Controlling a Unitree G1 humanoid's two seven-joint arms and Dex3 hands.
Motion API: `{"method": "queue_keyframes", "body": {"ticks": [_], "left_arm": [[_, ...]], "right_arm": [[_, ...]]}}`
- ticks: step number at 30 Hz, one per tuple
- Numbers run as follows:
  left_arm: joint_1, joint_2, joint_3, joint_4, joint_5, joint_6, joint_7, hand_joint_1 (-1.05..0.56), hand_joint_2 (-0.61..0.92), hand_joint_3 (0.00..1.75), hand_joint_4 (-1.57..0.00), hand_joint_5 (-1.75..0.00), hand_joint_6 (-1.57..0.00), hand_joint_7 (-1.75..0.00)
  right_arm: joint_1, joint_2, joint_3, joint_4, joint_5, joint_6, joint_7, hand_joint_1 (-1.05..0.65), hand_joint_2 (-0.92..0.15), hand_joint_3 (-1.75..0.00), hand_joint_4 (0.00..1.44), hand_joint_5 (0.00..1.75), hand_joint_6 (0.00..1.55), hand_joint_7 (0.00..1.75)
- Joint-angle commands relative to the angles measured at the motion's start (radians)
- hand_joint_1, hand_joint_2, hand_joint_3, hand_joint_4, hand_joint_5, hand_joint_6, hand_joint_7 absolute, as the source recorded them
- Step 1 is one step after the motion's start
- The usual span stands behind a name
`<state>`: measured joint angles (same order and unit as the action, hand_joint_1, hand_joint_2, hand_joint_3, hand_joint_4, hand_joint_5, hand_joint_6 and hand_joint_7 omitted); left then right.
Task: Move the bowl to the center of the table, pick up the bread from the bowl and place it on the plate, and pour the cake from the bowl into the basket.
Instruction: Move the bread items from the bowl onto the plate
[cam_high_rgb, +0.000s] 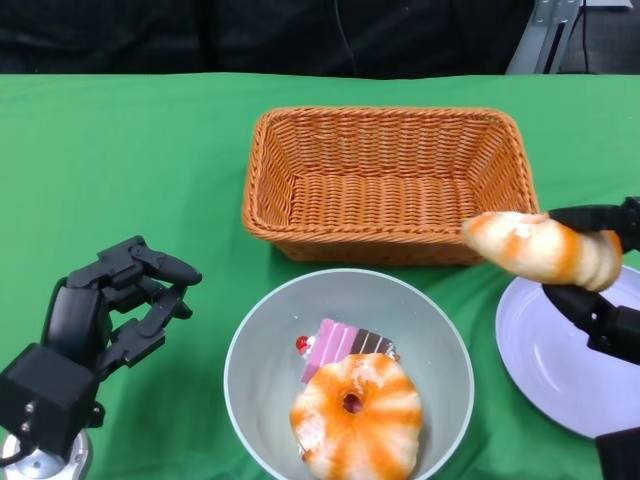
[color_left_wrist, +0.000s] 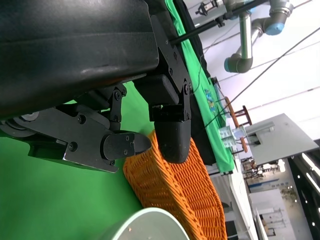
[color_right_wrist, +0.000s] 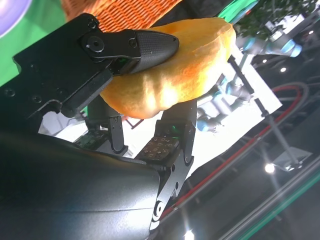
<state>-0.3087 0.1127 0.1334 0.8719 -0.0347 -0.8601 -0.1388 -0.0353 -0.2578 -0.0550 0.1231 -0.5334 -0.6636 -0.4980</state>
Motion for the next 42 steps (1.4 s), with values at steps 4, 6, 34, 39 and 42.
{"method": "queue_keyframes", "body": {"ticks": [4, 6, 34, 39, 42], "left_arm": [[-0.015, 0.018, 0.008, 0.004, -0.012, -0.006, -0.004, -0.05, 0.9, 0.37, -0.78, -1.34, -0.81, -1.02], [-0.014, 0.019, 0.008, 0.003, -0.009, -0.004, -0.002, -0.06, 0.91, 0.36, -0.79, -1.34, -0.81, -1.02], [-0.003, 0.029, 0.011, -0.007, -0.016, -0.015, -0.008, -0.05, 0.92, 0.34, -0.79, -1.34, -0.82, -1.02], [0.003, 0.03, 0.01, -0.014, -0.011, -0.019, -0.005, -0.05, 0.92, 0.35, -0.79, -1.33, -0.82, -1.02], [0.005, 0.03, 0.011, -0.018, -0.014, -0.016, -0.009, -0.05, 0.92, 0.35, -0.79, -1.33, -0.82, -1.02]], "right_arm": [[0.029, -0.013, -0.058, 0.036, 0.014, -0.02, -0.043, -0.16, -0.64, -0.64, 0.8, 1.58, 0.87, 0.94], [0.027, -0.023, -0.069, 0.065, 0.013, -0.04, -0.054, -0.17, -0.64, -0.64, 0.81, 1.58, 0.87, 0.96], [-0.21, -0.163, 0.142, 0.74, -0.23, -0.045, -0.517, -0.09, -0.73, -0.31, 0.84, 1.34, 1.05, 0.49], [-0.239, -0.175, 0.191, 0.794, -0.232, -0.035, -0.542, -0.1, -0.76, -0.26, 0.84, 1.34, 1.06, 0.44], [-0.254, -0.175, 0.218, 0.823, -0.233, -0.012, -0.553, -0.1, -0.77, -0.24, 0.83, 1.35, 1.07, 0.43]]}}
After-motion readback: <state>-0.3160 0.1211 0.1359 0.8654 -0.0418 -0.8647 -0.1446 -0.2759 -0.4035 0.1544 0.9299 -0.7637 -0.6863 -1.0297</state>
